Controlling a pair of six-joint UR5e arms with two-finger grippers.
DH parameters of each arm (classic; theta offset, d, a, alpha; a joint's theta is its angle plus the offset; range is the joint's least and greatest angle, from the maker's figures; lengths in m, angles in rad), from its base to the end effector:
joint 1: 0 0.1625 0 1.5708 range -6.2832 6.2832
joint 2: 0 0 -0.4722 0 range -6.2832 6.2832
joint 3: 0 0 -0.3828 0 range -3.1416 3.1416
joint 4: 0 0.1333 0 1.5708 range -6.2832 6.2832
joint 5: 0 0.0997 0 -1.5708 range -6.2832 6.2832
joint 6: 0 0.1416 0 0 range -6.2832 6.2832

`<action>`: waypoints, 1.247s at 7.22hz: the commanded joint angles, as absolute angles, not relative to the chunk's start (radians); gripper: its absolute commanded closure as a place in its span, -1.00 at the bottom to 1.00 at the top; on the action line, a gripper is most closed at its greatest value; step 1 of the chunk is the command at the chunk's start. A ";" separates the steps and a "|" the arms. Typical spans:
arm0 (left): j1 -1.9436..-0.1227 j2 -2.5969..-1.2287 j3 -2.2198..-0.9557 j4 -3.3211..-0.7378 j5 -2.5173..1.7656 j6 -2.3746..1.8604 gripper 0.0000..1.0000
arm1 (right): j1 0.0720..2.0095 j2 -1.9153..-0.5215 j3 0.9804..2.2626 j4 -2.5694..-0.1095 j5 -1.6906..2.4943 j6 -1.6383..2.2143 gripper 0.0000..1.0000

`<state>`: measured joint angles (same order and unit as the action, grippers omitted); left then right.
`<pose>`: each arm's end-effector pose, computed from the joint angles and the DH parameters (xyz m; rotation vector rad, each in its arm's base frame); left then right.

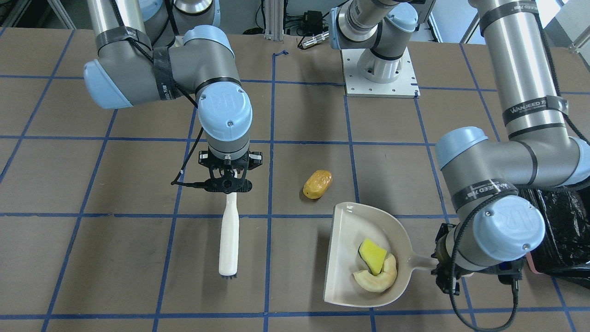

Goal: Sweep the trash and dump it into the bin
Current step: 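Sweep the yellow potato into the dustpan with the brush in the right gripper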

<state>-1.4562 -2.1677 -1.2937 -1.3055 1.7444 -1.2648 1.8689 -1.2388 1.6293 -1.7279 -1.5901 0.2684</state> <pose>-0.0257 -0.7285 0.2880 -1.8815 2.2922 -0.0725 0.2929 -0.5086 0.3024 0.0486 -3.0394 -0.3340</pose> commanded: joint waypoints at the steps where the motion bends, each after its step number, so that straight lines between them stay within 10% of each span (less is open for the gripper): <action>1: -1.370 -2.067 -1.467 -1.287 1.759 -1.169 1.00 | 1.873 -1.409 1.811 -1.724 -1.527 0.270 1.00; 9: -1.390 -1.780 -1.940 -1.040 1.942 -1.549 1.00 | 2.123 -1.436 1.983 -1.905 -1.404 0.645 1.00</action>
